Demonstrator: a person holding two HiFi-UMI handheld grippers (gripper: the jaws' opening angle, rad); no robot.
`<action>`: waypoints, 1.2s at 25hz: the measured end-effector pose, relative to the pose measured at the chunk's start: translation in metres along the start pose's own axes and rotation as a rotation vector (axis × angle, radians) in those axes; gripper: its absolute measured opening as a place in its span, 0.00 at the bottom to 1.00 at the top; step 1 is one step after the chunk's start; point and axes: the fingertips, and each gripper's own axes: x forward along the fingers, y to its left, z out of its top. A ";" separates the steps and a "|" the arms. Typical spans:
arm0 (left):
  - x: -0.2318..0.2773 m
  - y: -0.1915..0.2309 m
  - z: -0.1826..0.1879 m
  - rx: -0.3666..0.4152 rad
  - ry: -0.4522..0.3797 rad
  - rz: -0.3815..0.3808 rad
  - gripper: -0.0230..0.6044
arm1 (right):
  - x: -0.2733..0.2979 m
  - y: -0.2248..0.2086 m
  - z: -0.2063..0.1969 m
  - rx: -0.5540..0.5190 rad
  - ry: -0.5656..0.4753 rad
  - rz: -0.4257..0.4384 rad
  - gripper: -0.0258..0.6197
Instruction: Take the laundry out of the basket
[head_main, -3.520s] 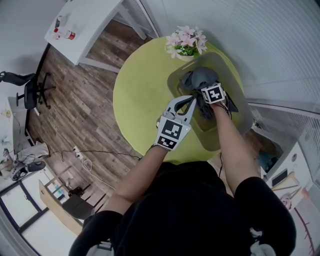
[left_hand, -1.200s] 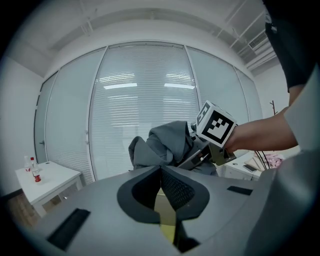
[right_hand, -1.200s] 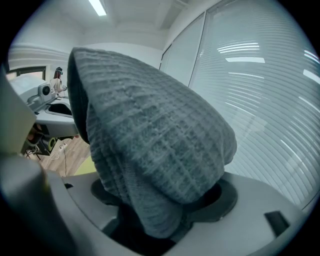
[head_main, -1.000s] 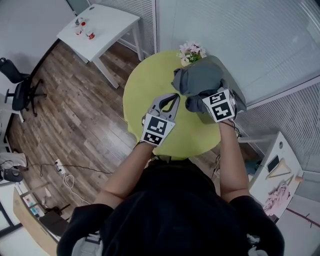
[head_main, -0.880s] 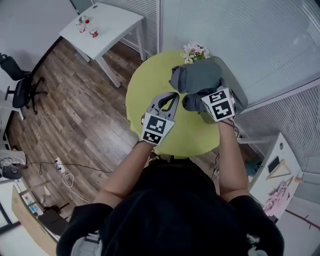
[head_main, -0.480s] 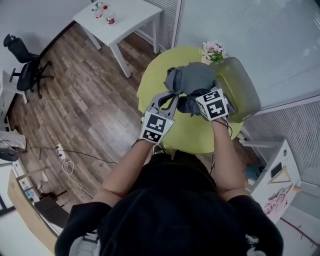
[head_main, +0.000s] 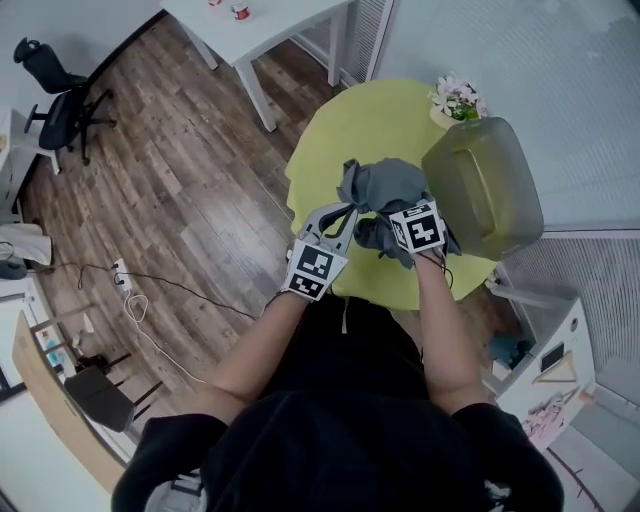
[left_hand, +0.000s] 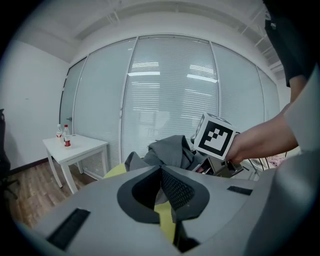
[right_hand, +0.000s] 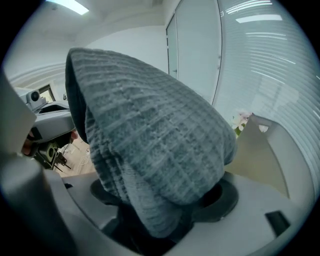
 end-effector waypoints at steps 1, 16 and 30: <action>0.003 -0.003 -0.007 -0.002 0.007 -0.004 0.05 | 0.006 -0.002 -0.010 0.015 0.020 0.006 0.64; 0.058 -0.008 -0.070 -0.085 0.129 0.019 0.05 | 0.091 -0.038 -0.074 0.102 0.161 0.071 0.64; 0.092 -0.002 -0.076 -0.130 0.158 0.038 0.05 | 0.133 -0.054 -0.079 0.132 0.135 0.104 0.65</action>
